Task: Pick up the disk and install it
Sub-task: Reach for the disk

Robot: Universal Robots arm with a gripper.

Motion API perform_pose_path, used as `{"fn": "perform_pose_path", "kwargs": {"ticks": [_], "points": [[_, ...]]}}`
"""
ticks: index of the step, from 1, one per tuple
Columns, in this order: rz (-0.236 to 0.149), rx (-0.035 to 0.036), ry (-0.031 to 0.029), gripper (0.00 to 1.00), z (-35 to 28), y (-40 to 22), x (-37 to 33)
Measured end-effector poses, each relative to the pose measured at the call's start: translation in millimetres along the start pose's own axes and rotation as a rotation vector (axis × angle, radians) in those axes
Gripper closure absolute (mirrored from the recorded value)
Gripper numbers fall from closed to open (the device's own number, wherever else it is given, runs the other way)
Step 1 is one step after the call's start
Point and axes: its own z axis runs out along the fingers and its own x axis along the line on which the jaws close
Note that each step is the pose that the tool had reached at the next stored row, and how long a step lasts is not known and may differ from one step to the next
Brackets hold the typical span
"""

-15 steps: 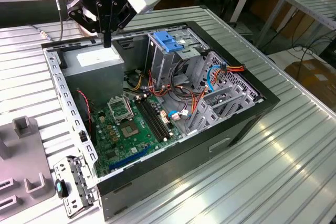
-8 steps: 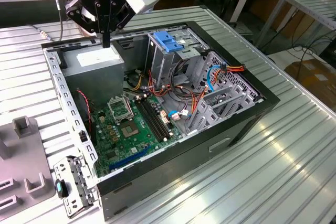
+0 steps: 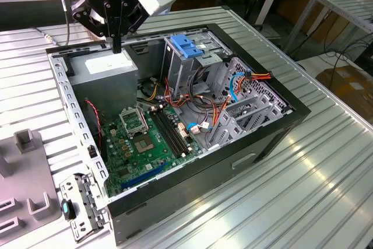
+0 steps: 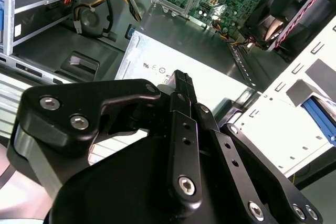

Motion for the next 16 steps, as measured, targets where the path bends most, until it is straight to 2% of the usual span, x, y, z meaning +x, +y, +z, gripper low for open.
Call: {"fn": "perform_pose_path", "kwargs": {"ticks": [16], "points": [[0.000, 0.0000, 0.0000, 0.89, -0.1, -0.4, 5.2]]}}
